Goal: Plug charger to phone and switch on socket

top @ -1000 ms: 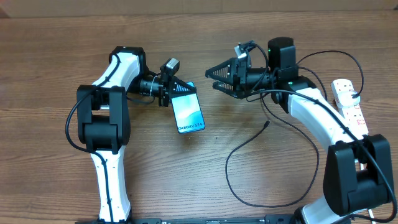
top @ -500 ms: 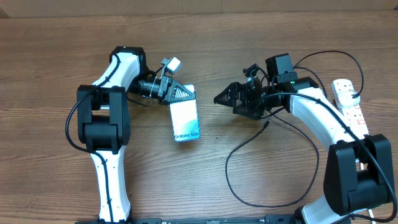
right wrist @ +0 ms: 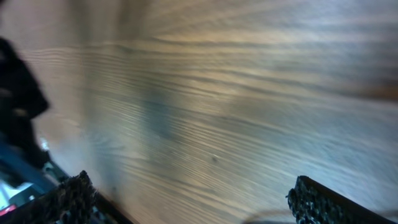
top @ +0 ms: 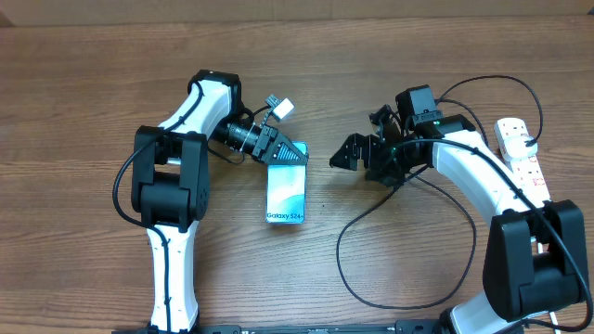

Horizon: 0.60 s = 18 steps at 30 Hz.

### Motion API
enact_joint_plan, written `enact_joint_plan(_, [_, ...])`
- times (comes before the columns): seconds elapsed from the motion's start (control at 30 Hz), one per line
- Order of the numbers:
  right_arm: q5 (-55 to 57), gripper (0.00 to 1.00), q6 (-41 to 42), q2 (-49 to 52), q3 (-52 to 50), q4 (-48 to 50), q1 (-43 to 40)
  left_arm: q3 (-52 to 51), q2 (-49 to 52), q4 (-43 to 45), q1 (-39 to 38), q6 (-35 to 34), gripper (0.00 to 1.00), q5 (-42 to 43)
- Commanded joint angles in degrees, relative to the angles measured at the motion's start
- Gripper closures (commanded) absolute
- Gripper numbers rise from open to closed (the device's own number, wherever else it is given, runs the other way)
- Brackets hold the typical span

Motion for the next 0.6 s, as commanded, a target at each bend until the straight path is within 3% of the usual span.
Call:
enact_joint_plan(0.0, [6.3, 0.0, -0.4, -0.4, 0.1, -2.6, -0.2, 1.0, -2.3, -0.3, 0.2, 3.8, 0.96, 1.9])
enact_joint_plan(0.3, [7.9, 0.0, -0.4, -0.4, 0.0, -9.6, 0.2, 1.0, -2.3, -0.2, 0.2, 3.8, 0.96, 2.1])
enact_joint_plan(0.57, [10.6, 0.0, 0.0, -0.4, 0.0, -9.5, 0.2, 1.0, -2.3, -0.2, 0.2, 3.8, 0.96, 2.1])
